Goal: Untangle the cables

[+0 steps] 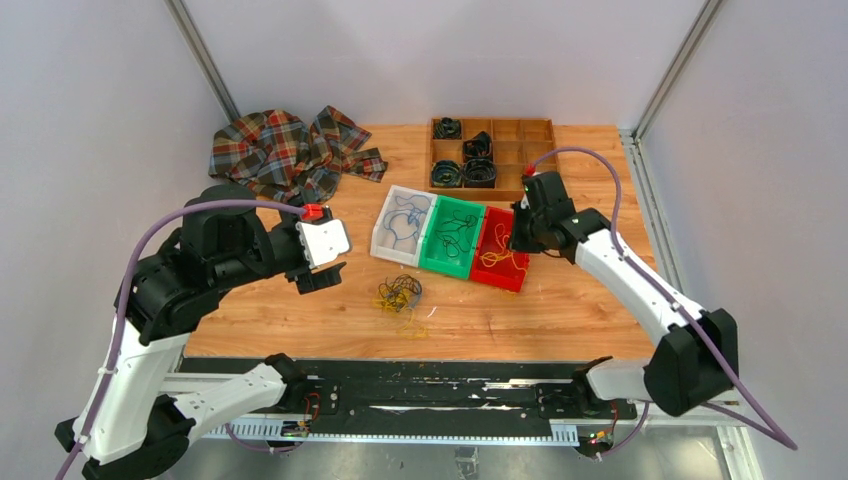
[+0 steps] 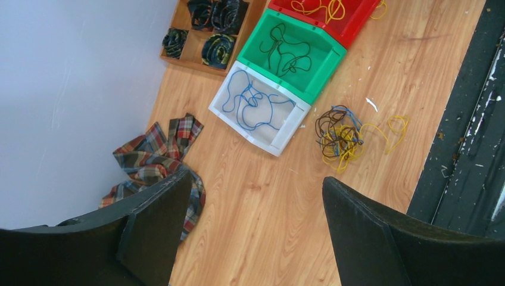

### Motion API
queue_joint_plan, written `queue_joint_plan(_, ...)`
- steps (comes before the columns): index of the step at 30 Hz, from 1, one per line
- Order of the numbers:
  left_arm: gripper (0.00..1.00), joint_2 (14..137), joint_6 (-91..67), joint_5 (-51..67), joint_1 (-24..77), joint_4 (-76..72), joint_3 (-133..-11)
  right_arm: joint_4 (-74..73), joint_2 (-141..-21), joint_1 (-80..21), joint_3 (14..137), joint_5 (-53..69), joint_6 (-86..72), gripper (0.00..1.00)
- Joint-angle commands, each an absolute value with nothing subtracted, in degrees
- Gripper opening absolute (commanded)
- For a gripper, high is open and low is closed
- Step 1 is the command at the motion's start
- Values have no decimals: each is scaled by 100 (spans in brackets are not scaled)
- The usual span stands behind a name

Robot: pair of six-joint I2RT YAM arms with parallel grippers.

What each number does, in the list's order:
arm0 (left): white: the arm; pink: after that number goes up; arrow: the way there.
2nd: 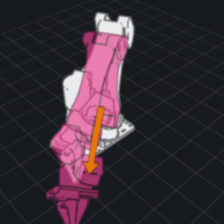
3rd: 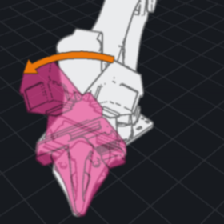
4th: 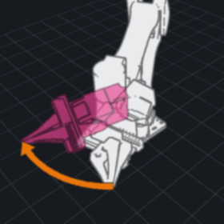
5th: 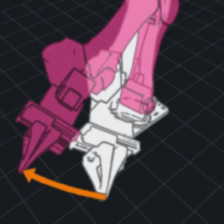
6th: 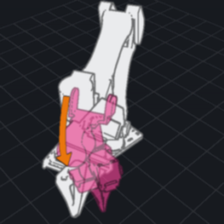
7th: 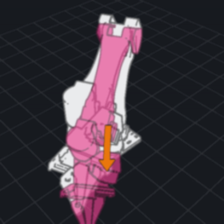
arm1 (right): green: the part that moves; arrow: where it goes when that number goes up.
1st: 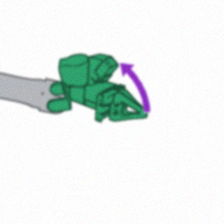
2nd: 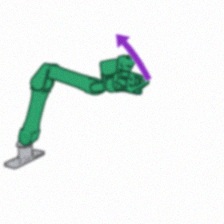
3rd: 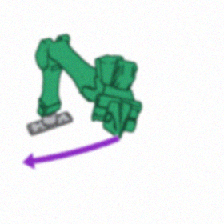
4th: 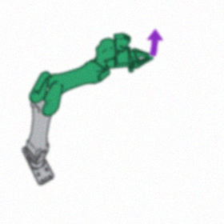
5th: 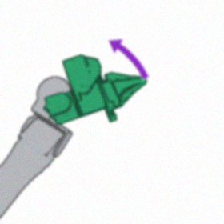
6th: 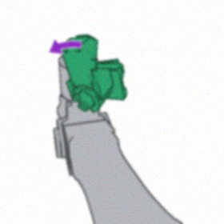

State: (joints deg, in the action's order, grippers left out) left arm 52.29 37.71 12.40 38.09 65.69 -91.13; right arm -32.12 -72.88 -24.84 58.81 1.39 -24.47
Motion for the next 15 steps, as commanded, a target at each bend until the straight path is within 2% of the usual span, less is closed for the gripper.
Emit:
queue_joint_plan(1, 85, 5199, 3769, 1314, 3850, 6530, -9212, -3322, -7875, -2493, 6471, 225, -2600, 1)
queue_joint_plan(10, 85, 5143, 3830, 1289, 3850, 6539, -9134, -3774, -9579, -2461, 7759, -137, -2785, 1)
queue_joint_plan(15, 85, 5133, 3870, 1261, 3850, 6530, -9150, -3944, -10280, -2458, 8028, -431, -2821, 1)
